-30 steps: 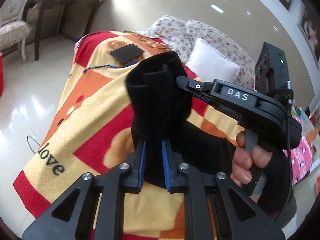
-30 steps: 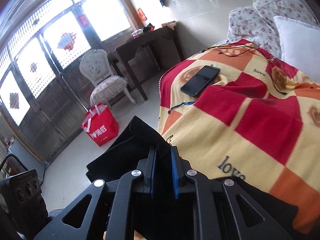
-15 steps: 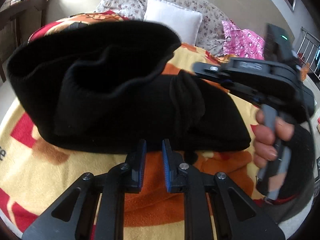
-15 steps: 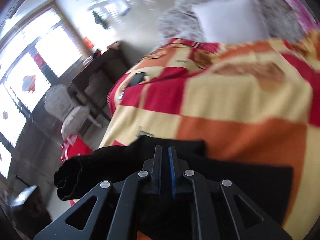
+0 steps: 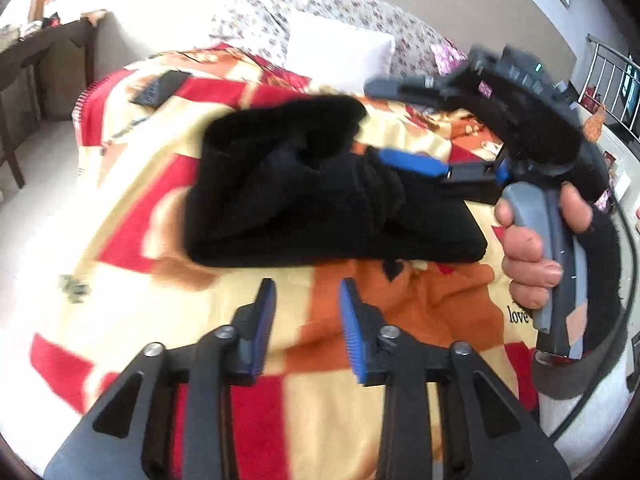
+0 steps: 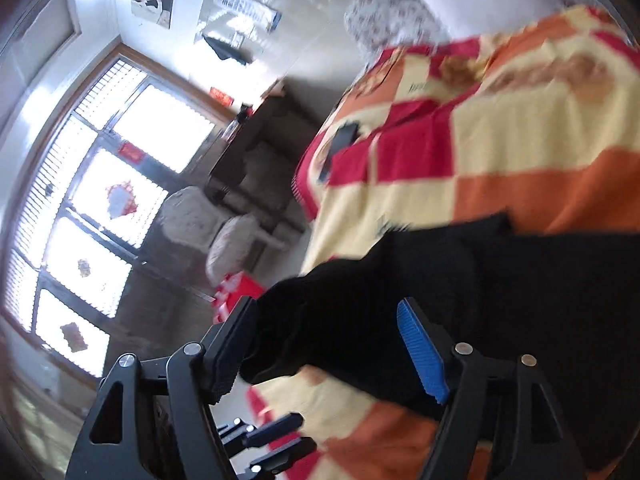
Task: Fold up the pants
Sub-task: 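Fold the held black garment end over the rest with the left gripper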
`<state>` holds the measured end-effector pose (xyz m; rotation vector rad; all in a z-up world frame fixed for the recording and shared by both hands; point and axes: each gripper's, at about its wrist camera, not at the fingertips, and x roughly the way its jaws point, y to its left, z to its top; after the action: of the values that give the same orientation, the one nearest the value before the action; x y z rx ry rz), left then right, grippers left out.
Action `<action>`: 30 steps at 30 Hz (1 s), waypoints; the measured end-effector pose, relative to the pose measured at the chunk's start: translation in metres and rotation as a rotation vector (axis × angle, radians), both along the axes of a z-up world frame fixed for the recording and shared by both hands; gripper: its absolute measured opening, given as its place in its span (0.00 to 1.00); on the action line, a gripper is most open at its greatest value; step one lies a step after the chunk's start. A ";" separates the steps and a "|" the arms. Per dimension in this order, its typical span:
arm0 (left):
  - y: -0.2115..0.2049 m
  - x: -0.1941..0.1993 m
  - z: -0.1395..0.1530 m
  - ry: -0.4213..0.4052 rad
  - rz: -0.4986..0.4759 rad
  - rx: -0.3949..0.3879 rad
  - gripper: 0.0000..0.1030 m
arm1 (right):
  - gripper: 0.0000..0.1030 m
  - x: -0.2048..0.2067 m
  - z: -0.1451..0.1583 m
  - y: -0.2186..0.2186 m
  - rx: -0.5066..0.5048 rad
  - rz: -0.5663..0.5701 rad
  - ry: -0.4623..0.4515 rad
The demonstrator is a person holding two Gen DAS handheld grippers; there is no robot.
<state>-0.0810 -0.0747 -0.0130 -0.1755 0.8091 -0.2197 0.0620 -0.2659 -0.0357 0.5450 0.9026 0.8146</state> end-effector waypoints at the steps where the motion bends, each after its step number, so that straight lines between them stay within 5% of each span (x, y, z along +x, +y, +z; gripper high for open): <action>1: 0.008 -0.005 0.005 -0.015 0.017 0.009 0.37 | 0.73 -0.002 -0.002 0.006 0.016 0.005 0.019; 5: 0.041 -0.016 0.025 -0.078 0.131 0.062 0.46 | 0.82 -0.005 -0.001 0.021 0.085 -0.013 0.042; 11: 0.078 0.020 0.023 -0.095 0.255 0.053 0.50 | 0.84 0.003 -0.008 0.048 -0.030 -0.038 0.092; 20: 0.042 0.057 -0.018 0.010 0.148 -0.069 0.50 | 0.84 0.007 -0.015 0.056 -0.054 -0.063 0.118; 24: 0.022 0.053 -0.027 0.021 0.135 -0.045 0.50 | 0.82 0.007 -0.027 0.050 -0.147 -0.102 0.139; 26: 0.025 0.051 -0.026 0.023 0.139 -0.066 0.50 | 0.72 0.003 -0.033 0.047 -0.191 -0.106 0.127; 28: 0.031 0.049 -0.024 0.032 0.149 -0.086 0.50 | 0.33 0.000 -0.036 0.052 -0.242 -0.079 0.086; 30: 0.037 0.046 -0.019 0.027 0.165 -0.079 0.50 | 0.14 -0.001 -0.036 0.059 -0.277 -0.041 0.030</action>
<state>-0.0348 -0.0382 -0.0317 -0.3191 0.8088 -0.0940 0.0606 -0.2073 -0.0716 0.3326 1.0094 0.6325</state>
